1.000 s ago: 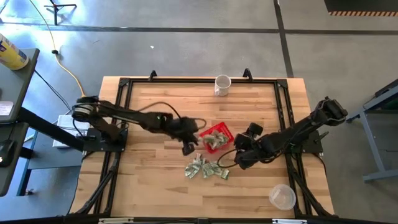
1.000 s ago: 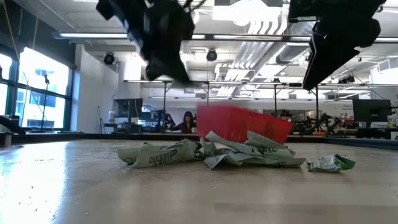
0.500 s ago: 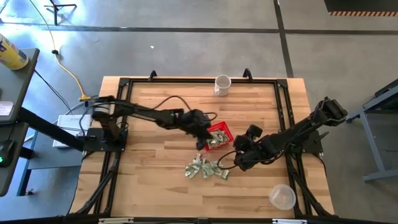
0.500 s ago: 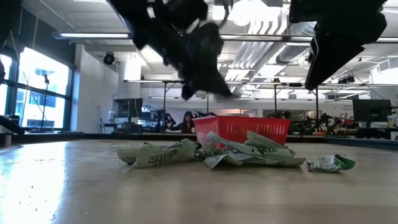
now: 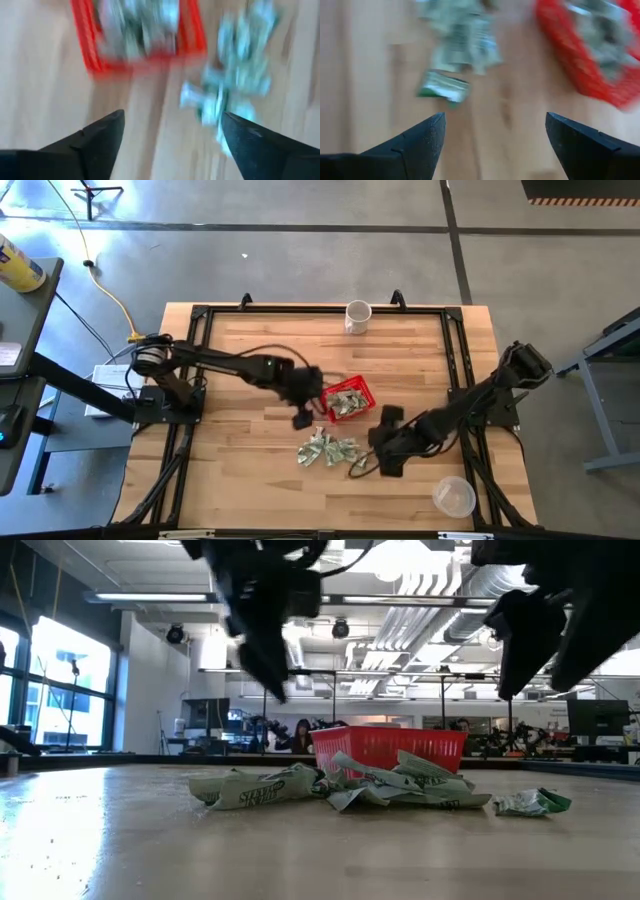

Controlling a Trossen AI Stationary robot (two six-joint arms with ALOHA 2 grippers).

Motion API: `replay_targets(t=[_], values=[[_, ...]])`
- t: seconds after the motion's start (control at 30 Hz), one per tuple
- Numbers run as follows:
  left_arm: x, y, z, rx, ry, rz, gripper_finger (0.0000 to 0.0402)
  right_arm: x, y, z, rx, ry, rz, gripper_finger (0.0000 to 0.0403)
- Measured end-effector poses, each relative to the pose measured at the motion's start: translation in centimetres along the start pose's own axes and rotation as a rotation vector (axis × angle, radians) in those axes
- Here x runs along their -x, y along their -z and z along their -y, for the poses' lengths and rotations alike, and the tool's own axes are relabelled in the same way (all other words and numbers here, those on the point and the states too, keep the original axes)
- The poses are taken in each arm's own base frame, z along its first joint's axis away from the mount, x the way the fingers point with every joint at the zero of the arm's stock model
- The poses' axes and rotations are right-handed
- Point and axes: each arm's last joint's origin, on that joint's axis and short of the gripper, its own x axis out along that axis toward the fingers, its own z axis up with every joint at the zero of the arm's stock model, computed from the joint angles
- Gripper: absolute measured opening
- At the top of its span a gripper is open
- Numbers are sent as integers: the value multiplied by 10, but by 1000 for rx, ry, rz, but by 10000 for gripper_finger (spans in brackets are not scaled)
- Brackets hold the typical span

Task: Pick and place items into bin
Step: Put the white stevia packet into the red bin

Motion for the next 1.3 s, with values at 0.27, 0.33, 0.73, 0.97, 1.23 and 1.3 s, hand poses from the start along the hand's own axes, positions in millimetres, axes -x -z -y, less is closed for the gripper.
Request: replay_targets(t=[0.27, 0.33, 0.73, 0.97, 1.23, 1.3], values=[[-15, 39, 38, 99, 35, -92, 378, -31, -8, -24, 272, -304, -8, 332], [-15, 43, 40, 136, 7, -90, 378, -32, -9, -25, 327, -305, 3, 332], [-15, 50, 57, 221, -21, -51, 378, -32, -7, -20, 362, -293, -33, 332], [-35, 56, 60, 293, 43, -22, 378, -37, 2, -18, 435, -186, -86, 332], [-59, 70, 69, 442, 90, -80, 371, -40, 7, -17, 389, -177, -147, 332], [-61, 74, 72, 495, 68, -97, 356, -39, 8, -20, 379, -174, -146, 332]])
